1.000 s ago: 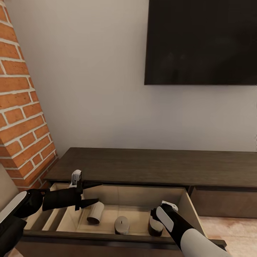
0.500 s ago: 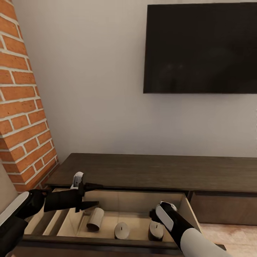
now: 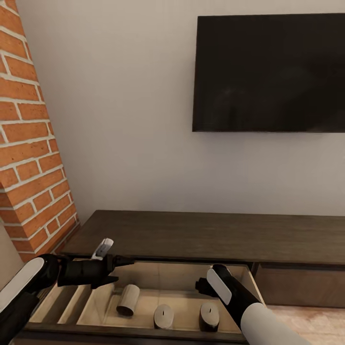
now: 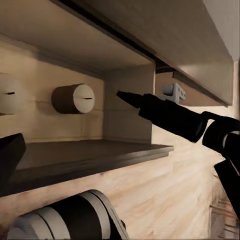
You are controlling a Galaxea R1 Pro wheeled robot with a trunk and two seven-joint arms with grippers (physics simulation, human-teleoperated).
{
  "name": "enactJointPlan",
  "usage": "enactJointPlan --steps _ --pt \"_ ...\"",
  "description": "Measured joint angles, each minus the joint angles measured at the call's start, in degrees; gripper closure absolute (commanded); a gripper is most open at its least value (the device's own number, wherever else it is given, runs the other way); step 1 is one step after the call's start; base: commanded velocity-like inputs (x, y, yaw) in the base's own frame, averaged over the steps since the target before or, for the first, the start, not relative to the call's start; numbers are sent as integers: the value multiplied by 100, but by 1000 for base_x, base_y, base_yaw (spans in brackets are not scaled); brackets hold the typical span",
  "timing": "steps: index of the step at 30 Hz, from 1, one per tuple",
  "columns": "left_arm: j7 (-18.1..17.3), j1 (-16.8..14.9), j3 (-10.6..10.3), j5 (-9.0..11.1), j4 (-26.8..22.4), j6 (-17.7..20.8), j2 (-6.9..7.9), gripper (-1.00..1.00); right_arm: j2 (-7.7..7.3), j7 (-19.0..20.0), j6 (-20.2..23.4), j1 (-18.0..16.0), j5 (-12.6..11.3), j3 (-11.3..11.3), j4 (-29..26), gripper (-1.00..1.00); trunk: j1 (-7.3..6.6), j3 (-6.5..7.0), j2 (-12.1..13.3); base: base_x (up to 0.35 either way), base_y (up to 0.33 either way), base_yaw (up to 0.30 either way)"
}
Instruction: Place each of the two pumpkins and all three candles from the living room inside a cabinet in the living room (use any cabinet), then make sure every cabinet is closed, and position the cauldron so it is next to a table in the living room.
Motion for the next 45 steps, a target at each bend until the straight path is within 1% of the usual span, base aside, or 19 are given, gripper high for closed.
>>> enactJointPlan --steps 4,5,7,8,9,10,11,12,13,14,16,17,18,19,22,27,45 --pt "731 -15 2 -117 8 -4 -46 -100 17 -4 199 0 -18 -7 -4 -100 -88 72 160 0 0 0" --pt "905 -20 -1 -130 9 -5 -58 -100 19 -4 230 0 -62 -7 -4 -100 -110 90 201 0 0 0" --pt "1229 -28 -14 -143 10 -12 -87 -100 17 -4 306 0 -253 -2 -8 -100 -154 126 281 0 0 0" --pt "1315 -30 -19 -143 10 -14 -104 -100 16 -4 327 0 -314 -1 -9 -100 -176 144 321 0 0 0" --pt "1485 -33 -30 -150 10 -15 -138 -100 14 -4 353 0 -422 0 -10 -100 -198 162 361 0 0 0" --pt "1831 -38 -68 -154 10 -17 -224 -100 6 -4 378 0 -540 1 -12 -100 -220 179 401 0 0 0" --pt "2090 -41 -104 -165 10 -21 -298 -100 -2 -4 388 0 -588 2 -12 -100 -242 197 441 0 0 0" --pt "2351 -43 -137 -221 10 -24 -389 -100 -9 -4 392 0 -619 2 -11 -100 -264 215 481 0 0 0" --pt "2484 -43 -150 -272 10 -26 -441 -100 -12 -4 393 0 -630 4 -10 -100 -286 233 521 0 0 0" --pt "2812 -44 -171 -501 14 -32 -600 -100 -19 -8 396 0 -650 7 -9 -100 -307 251 562 0 0 0" --pt "3054 -45 -183 -906 17 -41 -809 -100 -23 -11 393 0 -661 16 -11 -100 -352 287 642 0 0 0" --pt "3112 -46 -185 -1076 18 -44 -896 -100 -24 -12 389 0 -665 25 -10 -100 -374 305 682 0 0 0" --pt "3149 -46 -187 -1200 21 -45 -965 -100 -25 -12 386 0 -668 34 -10 -100 -395 323 722 0 0 0" --pt "3173 -46 -187 -1282 24 -44 -1009 -100 -23 -12 387 0 -670 42 -9 -100 -417 341 762 0 0 0" --pt "3214 -46 -171 -1388 27 -47 -1061 -100 -19 -14 389 0 -666 43 -7 -100 -483 395 882 0 0 0" --pt "3236 -46 -154 -1415 28 -51 -1068 -100 -6 -44 403 0 -665 15 -5 -100 -593 485 1083 0 0 0" --pt "3233 -45 -151 -1390 28 -48 -1061 -100 4 -65 486 0 -688 7 4 -100 -989 808 1805 0 0 0"
